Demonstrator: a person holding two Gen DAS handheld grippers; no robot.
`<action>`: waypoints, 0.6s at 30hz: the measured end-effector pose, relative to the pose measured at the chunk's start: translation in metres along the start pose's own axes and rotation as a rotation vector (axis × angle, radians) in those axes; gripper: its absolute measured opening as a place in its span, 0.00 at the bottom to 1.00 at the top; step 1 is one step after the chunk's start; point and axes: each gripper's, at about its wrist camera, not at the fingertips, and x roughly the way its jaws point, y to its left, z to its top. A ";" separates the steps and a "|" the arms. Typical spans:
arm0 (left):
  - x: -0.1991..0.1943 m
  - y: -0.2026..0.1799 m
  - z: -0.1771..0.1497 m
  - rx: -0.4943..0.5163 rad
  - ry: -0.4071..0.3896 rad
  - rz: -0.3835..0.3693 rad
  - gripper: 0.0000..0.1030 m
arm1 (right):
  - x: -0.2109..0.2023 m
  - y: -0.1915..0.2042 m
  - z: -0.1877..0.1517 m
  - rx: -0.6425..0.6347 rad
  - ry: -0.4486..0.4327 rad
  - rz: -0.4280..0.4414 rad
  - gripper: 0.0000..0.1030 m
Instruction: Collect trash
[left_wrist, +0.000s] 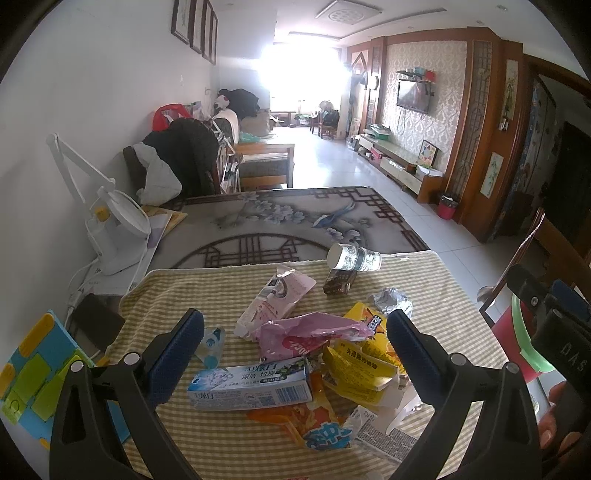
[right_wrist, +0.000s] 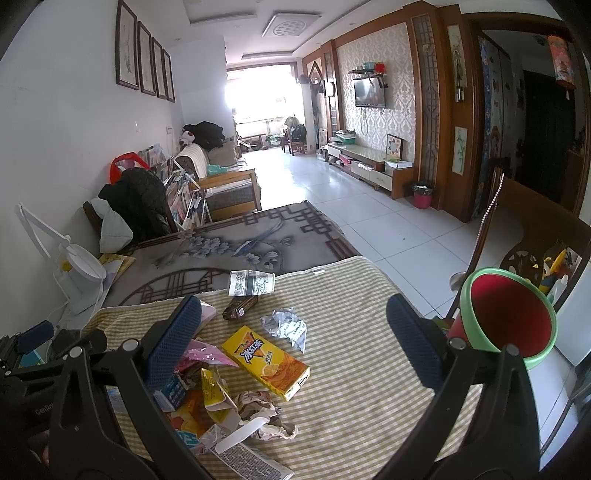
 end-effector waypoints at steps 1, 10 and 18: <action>0.000 0.001 -0.001 -0.001 0.001 0.000 0.92 | 0.000 0.000 0.000 0.001 0.000 0.000 0.96; 0.000 0.002 0.000 -0.001 0.001 0.000 0.92 | 0.002 0.001 -0.002 0.000 0.005 0.001 0.96; 0.008 0.010 -0.008 -0.022 0.026 0.008 0.92 | 0.013 -0.002 -0.010 0.005 0.042 0.001 0.96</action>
